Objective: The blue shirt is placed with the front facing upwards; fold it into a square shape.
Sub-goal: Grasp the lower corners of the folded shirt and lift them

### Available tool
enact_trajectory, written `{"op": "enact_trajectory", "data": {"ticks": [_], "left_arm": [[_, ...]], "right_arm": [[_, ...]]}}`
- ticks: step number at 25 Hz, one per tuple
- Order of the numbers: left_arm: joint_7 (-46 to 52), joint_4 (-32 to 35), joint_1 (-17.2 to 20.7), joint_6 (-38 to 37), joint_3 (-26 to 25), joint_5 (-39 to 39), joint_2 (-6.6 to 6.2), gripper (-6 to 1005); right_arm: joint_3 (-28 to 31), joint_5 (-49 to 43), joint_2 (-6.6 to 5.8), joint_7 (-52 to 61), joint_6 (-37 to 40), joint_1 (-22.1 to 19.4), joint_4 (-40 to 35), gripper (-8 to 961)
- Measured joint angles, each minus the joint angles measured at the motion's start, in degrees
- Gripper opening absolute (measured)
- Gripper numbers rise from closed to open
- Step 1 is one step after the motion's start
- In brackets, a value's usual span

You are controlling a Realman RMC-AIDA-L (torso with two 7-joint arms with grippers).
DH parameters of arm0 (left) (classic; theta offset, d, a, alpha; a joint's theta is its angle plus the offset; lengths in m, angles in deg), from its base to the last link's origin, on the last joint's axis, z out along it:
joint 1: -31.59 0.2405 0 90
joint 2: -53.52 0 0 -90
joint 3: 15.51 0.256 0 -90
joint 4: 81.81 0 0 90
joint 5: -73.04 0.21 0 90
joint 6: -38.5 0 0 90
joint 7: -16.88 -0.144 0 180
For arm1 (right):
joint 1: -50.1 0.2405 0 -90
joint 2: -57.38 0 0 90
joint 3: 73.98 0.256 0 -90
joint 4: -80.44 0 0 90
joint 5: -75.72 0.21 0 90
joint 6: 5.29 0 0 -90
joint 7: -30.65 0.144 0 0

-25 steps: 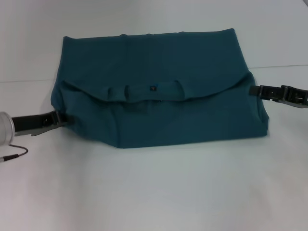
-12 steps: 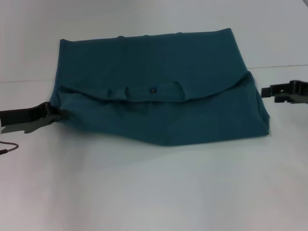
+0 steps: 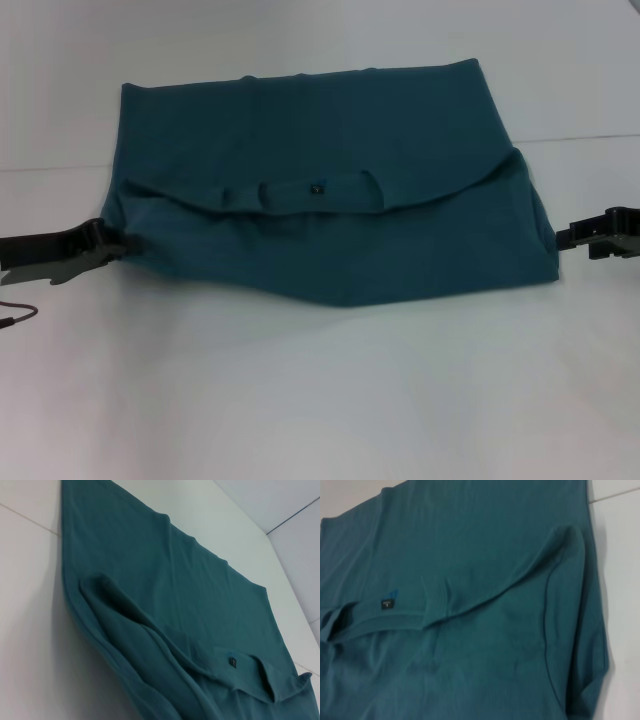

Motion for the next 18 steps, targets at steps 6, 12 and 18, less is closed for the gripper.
{"op": "enact_trajectory", "data": {"ticks": [6,12,18], "left_arm": [[0.00,-0.05,0.56,-0.04,-0.11,-0.03,0.37,32],[-0.35,-0.07,0.95,-0.04,-0.15,-0.40,0.48,31],[-0.41,-0.07,1.11,-0.04,-0.15,-0.50,0.57,31]], "right_arm": [[-0.07,-0.05,1.83,0.75,-4.60,0.14,0.42,554],[-0.41,-1.14,3.37,0.23,-10.51,1.52,3.51,547],[-1.43,-1.30,4.29,0.15,-13.54,2.10,5.13,540]]}}
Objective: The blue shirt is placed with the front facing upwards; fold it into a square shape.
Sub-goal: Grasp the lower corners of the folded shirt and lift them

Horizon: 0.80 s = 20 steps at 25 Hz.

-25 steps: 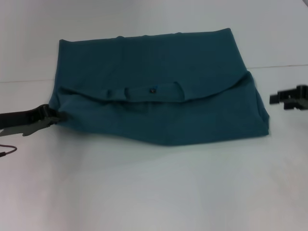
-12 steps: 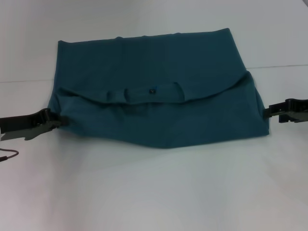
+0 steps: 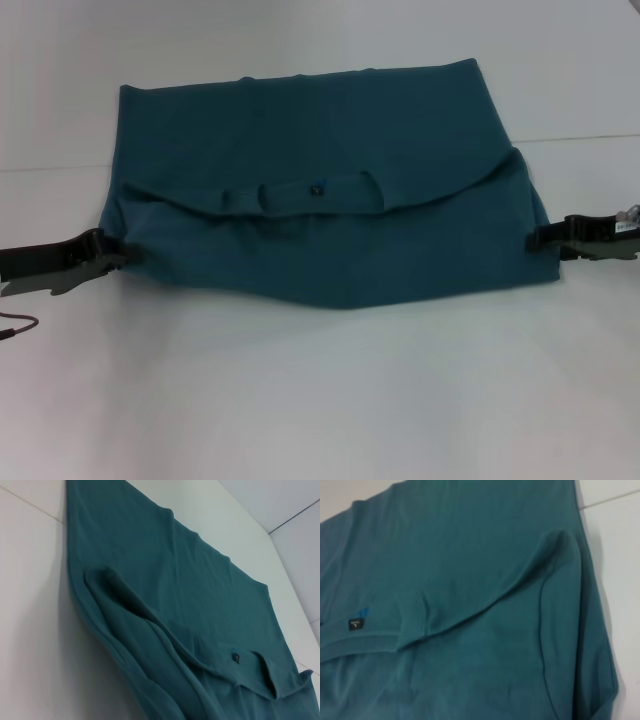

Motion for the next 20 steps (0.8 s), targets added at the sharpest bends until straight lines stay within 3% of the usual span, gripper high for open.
{"op": "enact_trajectory", "data": {"ticks": [13,20], "left_arm": [[-0.10,0.00,0.10,-0.07,0.04,-0.04,0.09,32],[-0.10,0.00,0.11,-0.10,0.04,-0.04,0.09,32]], "right_arm": [[-2.13,-0.01,1.85,-0.60,-2.84,0.73,1.46,526],[-1.40,1.59,2.02,-0.72,-2.13,0.75,0.70,518]]}}
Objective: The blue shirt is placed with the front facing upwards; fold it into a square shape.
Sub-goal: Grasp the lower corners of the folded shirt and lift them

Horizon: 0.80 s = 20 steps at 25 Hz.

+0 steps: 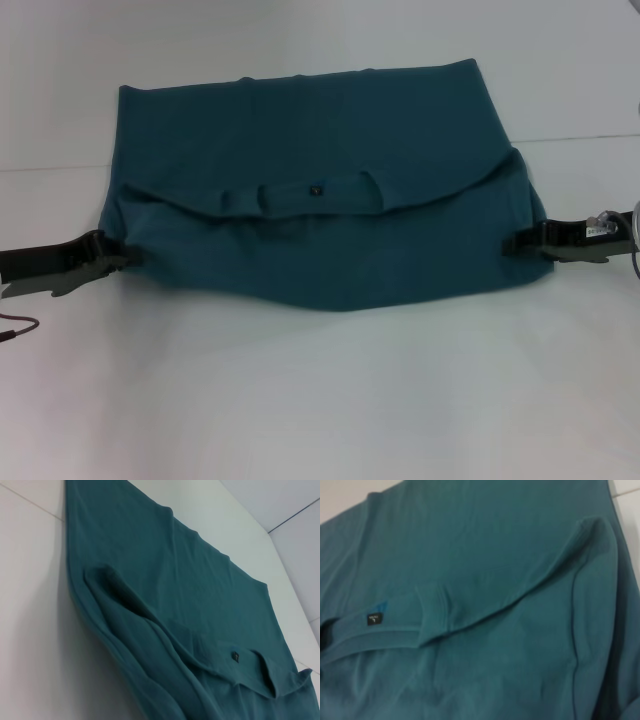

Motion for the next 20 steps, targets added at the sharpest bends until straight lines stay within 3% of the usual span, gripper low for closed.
{"op": "enact_trajectory", "data": {"ticks": [5,12,16,20], "left_arm": [[0.00,0.00,0.06,0.00,-0.01,0.00,0.00,32],[0.07,0.23,0.08,-0.45,0.03,0.36,-0.14,31],[0.20,1.20,0.00,-2.99,0.08,2.65,-0.75,31],[0.59,4.05,0.10,-8.34,0.03,7.95,-1.46,31]], "right_arm": [[-0.40,-1.19,-0.29,0.49,0.53,0.34,-0.05,513],[-0.24,-1.25,-0.83,0.60,1.54,0.33,-0.25,232],[-0.07,-1.39,-2.02,1.34,6.13,-0.04,-1.58,50],[-0.34,-2.11,-2.91,3.54,13.97,-1.14,-6.11,37]]}}
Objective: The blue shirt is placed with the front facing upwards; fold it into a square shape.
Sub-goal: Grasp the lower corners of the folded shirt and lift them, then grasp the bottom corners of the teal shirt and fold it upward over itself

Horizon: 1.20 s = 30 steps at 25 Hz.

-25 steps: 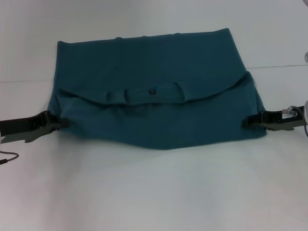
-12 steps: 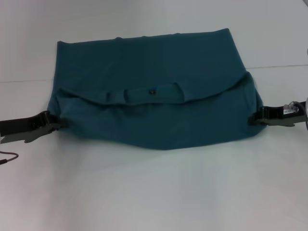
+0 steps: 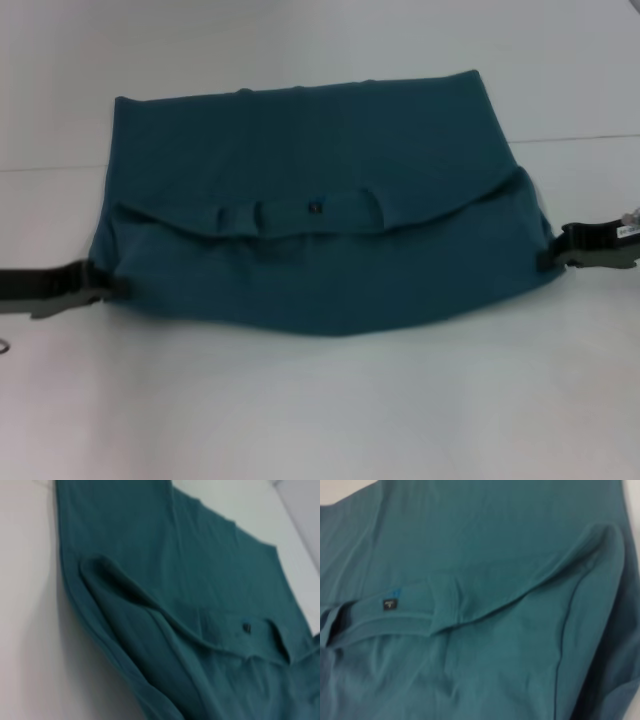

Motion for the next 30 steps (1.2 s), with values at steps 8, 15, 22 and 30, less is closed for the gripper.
{"op": "enact_trajectory", "data": {"ticks": [8,15,22,30], "left_arm": [[0.03,4.78,1.18,-9.98,-0.04,8.55,-0.38,31],[0.03,10.71,3.71,-21.53,0.22,11.72,0.17,32],[-0.57,14.84,6.38,-32.33,0.60,14.26,0.66,32],[-3.15,14.01,6.97,-37.60,-0.04,16.97,0.76,31]], "right_arm": [[0.16,-5.88,0.55,2.86,15.17,-0.93,-7.32,31],[-0.20,-7.79,0.95,2.42,26.86,-1.23,-9.20,31],[-0.89,-8.74,2.39,1.52,36.35,-2.62,-11.63,30],[-0.49,-9.02,3.55,-0.63,40.35,-5.05,-12.32,30]]}}
